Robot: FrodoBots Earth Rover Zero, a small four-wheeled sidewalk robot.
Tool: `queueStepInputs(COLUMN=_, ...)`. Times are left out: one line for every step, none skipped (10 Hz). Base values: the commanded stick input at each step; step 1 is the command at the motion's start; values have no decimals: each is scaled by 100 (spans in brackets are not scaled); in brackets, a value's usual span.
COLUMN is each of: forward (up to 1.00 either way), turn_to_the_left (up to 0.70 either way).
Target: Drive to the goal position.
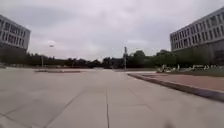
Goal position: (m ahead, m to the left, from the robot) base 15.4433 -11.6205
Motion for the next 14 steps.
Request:
queueStepInputs(forward=100, turn_to_the_left=0)
queueStepInputs(forward=100, turn_to_the_left=0)
queueStepInputs(forward=100, turn_to_the_left=-40)
queueStepInputs(forward=100, turn_to_the_left=-39)
queueStepInputs(forward=100, turn_to_the_left=-38)
queueStepInputs(forward=100, turn_to_the_left=-29)
queueStepInputs(forward=100, turn_to_the_left=0)
queueStepInputs(forward=100, turn_to_the_left=0)
queueStepInputs(forward=100, turn_to_the_left=0)
queueStepInputs(forward=100, turn_to_the_left=0)
queueStepInputs(forward=100, turn_to_the_left=0)
queueStepInputs(forward=100, turn_to_the_left=0)
queueStepInputs(forward=100, turn_to_the_left=0)
queueStepInputs(forward=100, turn_to_the_left=0)
